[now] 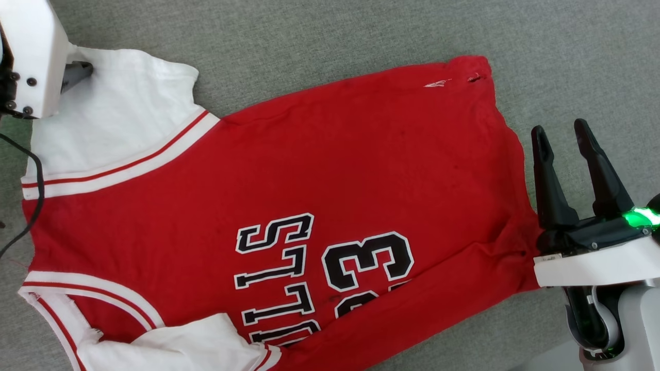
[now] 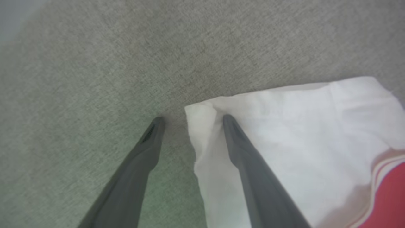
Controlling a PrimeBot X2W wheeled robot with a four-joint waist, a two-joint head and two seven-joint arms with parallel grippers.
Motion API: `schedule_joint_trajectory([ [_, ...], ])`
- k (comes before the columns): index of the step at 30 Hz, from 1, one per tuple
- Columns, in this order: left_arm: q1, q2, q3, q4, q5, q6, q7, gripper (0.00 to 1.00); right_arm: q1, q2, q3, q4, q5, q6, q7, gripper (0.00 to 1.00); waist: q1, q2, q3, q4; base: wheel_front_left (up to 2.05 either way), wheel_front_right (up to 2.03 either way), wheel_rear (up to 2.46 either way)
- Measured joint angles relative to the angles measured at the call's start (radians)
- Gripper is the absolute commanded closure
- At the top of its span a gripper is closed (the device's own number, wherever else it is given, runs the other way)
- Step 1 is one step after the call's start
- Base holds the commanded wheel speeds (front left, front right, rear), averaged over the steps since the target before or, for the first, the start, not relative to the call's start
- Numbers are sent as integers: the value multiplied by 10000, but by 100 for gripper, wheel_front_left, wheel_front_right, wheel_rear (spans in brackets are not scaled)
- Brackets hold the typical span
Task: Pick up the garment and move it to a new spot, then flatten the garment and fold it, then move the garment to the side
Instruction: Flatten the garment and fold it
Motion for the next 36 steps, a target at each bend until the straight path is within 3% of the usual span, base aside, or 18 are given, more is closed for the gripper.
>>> schedule_joint_trajectory([
  [1,-10,25,-21,15,-69,-35,90,100,-8,0,-10,21,0,0,-15,0,0,0,21,-16,0,0,0],
  [4,-19,67,-178,-123,-75,-180,98,100,-29,2,-58,79,0,0,-35,0,0,-1,19,6,0,0,0],
  [10,233,-263,-90,23,8,-228,-1214,100,-80,-176,-244,59,-90,0,155,0,1,0,-278,213,0,0,0],
  [15,472,-552,-280,-138,33,-387,-2410,100,-134,-834,-533,-167,-182,0,1108,0,0,0,-829,566,0,0,0],
  [22,1096,-825,-876,-1181,-36,-487,-4050,100,-305,-2230,-731,-454,73,0,4550,0,0,0,-1624,1473,0,0,0],
  [29,2102,-754,-1252,-3168,-683,-497,-4826,100,-987,-3540,-1076,-136,617,2,8765,0,0,0,-2093,2601,0,0,0],
  [36,2698,-669,-1452,-4652,-456,-497,-5480,100,-2090,-4357,-999,263,775,0,11072,0,0,0,-1926,3646,0,0,0],
])
